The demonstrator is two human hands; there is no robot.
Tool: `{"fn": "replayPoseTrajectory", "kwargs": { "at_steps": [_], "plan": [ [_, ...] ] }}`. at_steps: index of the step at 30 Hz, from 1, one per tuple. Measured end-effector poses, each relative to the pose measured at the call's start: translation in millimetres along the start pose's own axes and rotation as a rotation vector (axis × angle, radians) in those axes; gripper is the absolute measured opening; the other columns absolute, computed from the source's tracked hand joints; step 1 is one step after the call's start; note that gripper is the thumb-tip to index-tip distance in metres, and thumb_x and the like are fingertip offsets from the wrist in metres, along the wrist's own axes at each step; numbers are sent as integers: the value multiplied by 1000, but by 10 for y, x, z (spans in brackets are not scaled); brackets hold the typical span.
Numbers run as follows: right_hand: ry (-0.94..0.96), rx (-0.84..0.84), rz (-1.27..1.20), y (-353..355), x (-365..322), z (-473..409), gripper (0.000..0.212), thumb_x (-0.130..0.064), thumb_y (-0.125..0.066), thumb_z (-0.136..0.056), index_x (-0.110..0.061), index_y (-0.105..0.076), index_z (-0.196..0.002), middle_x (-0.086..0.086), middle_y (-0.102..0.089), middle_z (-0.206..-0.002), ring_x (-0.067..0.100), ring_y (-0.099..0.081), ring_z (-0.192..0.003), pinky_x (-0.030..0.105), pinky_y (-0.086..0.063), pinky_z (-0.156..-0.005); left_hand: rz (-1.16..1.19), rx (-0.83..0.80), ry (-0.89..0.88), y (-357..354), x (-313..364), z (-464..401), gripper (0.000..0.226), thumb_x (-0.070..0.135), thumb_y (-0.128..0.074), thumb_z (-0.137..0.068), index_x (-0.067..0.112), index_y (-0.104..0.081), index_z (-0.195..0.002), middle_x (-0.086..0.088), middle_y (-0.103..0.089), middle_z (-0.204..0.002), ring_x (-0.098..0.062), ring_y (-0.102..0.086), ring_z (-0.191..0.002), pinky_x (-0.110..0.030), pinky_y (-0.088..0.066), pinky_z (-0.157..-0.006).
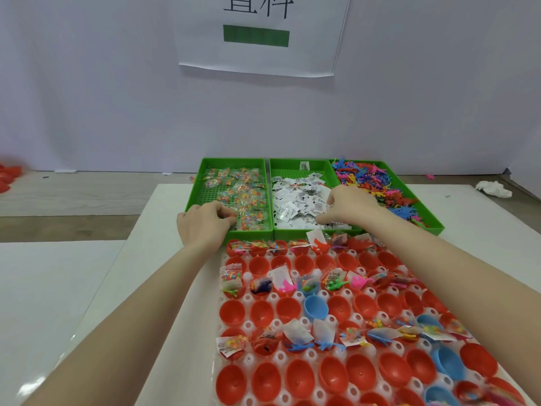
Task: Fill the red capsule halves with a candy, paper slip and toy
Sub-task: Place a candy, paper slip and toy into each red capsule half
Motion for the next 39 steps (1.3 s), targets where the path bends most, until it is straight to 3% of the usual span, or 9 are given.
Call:
{"fn": "replayPoseTrajectory", "kwargs": {
  "at_steps": [7,10,14,20,23,27,30,33,39],
  "plan": [
    [24,145,51,127,32,108,15,-28,-71,-77,-21,-71,-90,-3,-67,-99,17,-55,-80,28,-38,-64,-2,11,-6,-7,4,-7,9,36,-60,-88,29,-65,-89,8,-67,-98,-18,-53,-104,-31,-25,-81],
    [23,188,-47,245,96,158,20,-37,-78,-69,-22,-65,-69,-6,-64,-84,12,-51,-70,27,-37,-61,-17,12,-8,-9,3,-13,9,37,-60,-87,29,-64,-88,6,-67,-99,-19,-53,-104,-32,-28,-84],
    [36,247,-274,358,178,196,22,-38,-71,-77,-17,-73,-79,-8,-61,-63,7,-48,-52,26,-41,-59,-10,-5,-6,-6,4,-6,11,38,-61,-87,27,-63,-87,5,-68,-99,-19,-55,-102,-32,-27,-82],
    [-19,316,-725,397,280,274,27,-28,-65,-85,-3,-73,-86,11,-71,-90,22,-64,-94,27,-40,-86,89,-57,21,12,-4,15,14,40,-63,-85,26,-62,-84,7,-64,-89,-19,-56,-97,-30,-26,-82],
    [-60,406,-948,486,326,407,25,-27,-66,-84,-3,-72,-90,0,-69,-81,4,-59,-78,27,-44,-85,305,-66,73,43,-38,27,11,40,-65,-83,29,-62,-83,10,-62,-88,-15,-56,-90,-36,-39,-94],
    [13,237,-1180,529,106,734,14,-23,-68,-82,-10,-71,-78,-14,-45,-35,1,-33,-29,9,-29,-38,838,-72,217,195,-43,116,17,24,-71,-80,19,-66,-96,-2,-65,-102,-17,-56,-99,-32,-41,-90],
    [142,20,-1300,569,-202,1044,21,-27,-70,-74,-22,-70,-53,-11,-35,-37,8,-20,-35,17,-16,-37,1042,-14,262,423,74,317,20,18,-71,-79,10,-67,-97,-1,-65,-90,-8,-58,-77,-25,-42,-78],
    [263,-110,-1382,643,-495,1342,15,-35,-69,-65,-20,-71,-63,-10,-32,-41,9,-18,-40,20,-14,-40,1139,-169,191,541,451,697,17,20,-73,-72,15,-68,-87,3,-67,-80,-4,-56,-56,-18,-44,-60],
    [397,-104,-1402,738,-760,1745,22,-31,-67,-69,-14,-74,-80,-6,-25,-44,13,-14,-46,23,-14,-44,1475,-561,137,696,1079,1485,27,15,-59,-77,0,-67,-98,-7,-69,-81,-11,-67,-62,-13,-51,-54]
  ]
}}
Point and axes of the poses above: each hand's wrist, its own z-axis away from the middle knuckle, its own y-axis out of the back of the hand, x = y × z, the point moved 9 cm from there along -z, towards the middle knuckle
